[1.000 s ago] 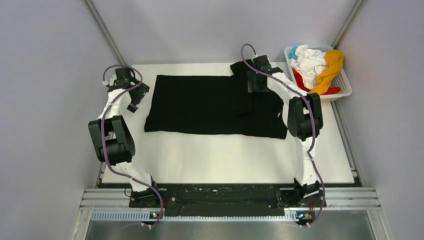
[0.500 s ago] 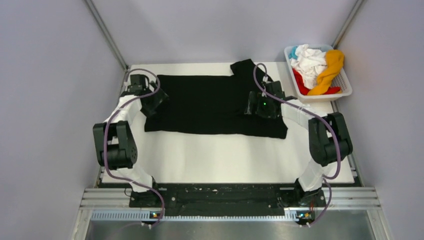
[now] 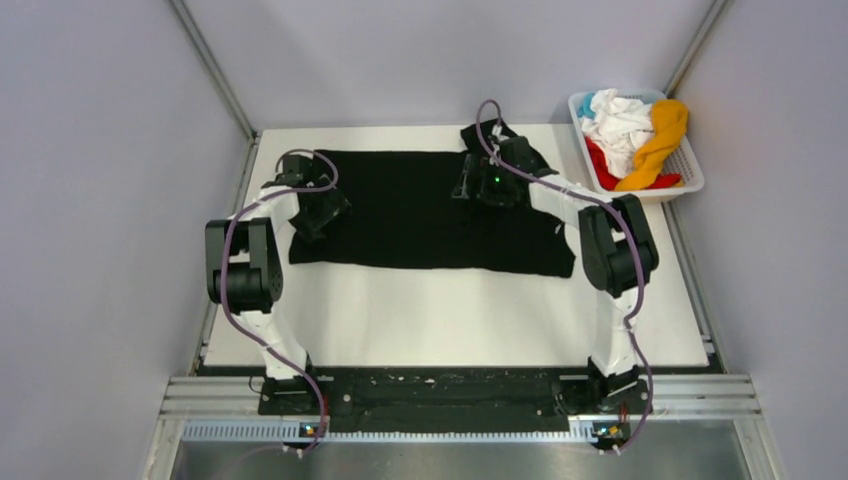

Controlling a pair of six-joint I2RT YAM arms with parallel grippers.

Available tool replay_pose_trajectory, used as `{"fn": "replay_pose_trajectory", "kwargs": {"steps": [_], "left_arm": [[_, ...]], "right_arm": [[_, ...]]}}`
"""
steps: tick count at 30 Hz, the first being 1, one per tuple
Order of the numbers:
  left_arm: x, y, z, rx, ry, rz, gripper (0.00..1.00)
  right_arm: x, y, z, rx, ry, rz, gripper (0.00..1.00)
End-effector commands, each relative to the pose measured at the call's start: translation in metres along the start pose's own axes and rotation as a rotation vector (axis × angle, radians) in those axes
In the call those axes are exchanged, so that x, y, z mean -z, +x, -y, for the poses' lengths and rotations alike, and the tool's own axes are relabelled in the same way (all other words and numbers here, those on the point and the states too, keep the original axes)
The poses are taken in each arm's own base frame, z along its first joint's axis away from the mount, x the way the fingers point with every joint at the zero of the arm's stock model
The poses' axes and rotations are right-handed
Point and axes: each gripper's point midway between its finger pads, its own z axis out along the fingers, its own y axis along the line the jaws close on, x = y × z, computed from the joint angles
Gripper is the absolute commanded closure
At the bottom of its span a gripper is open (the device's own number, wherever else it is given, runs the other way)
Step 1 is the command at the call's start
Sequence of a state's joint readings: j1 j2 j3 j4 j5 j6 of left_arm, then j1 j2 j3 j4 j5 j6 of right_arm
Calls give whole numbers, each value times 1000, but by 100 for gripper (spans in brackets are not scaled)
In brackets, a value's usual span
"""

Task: Fold and stack the t-shirts
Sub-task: Fold the flattened tshirt in 1/3 of the way

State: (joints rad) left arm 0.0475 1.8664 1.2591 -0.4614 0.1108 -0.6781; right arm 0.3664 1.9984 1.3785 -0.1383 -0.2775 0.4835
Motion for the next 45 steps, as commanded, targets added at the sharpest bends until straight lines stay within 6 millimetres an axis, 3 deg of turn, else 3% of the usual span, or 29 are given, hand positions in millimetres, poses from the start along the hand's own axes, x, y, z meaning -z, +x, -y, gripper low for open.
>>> {"fn": "replay_pose_trajectory", "kwargs": {"steps": [1,3,6,10,16,23,28,32,36,40,43,45], "left_arm": [[11,-24,1,-34,-22,82,1],[10,-26,0,-39,-28,89,1],[6,-26,0,-40,-27,86,1],[-7,-12,-6,-15,-39,26,1],[-11,25,-23,24,-44,-104,1],[19,91,-74,66,-106,-147,1],[49,140,-110,105,-135,-147,1],[70,162,-138,128,-205,-111,1],[78,178,-144,148,-165,-94,1],[80,173,-141,151,-135,-54,1],[85,162,-136,144,-142,-32,1],[93,147,-125,130,-124,0,1]], "right_arm": [[-6,-57,-41,40,-87,122,2],[-3,-58,-34,47,-40,121,2],[13,-42,1,74,123,115,2],[35,14,40,67,233,56,2],[55,82,66,41,261,-45,2],[105,119,65,14,228,-10,2],[139,165,74,-29,233,-47,2],[165,198,78,-62,239,-79,2],[191,210,82,-108,272,-46,2],[198,212,72,-146,210,-11,2],[199,197,64,-139,193,30,2],[202,170,54,-102,185,86,2]]}}
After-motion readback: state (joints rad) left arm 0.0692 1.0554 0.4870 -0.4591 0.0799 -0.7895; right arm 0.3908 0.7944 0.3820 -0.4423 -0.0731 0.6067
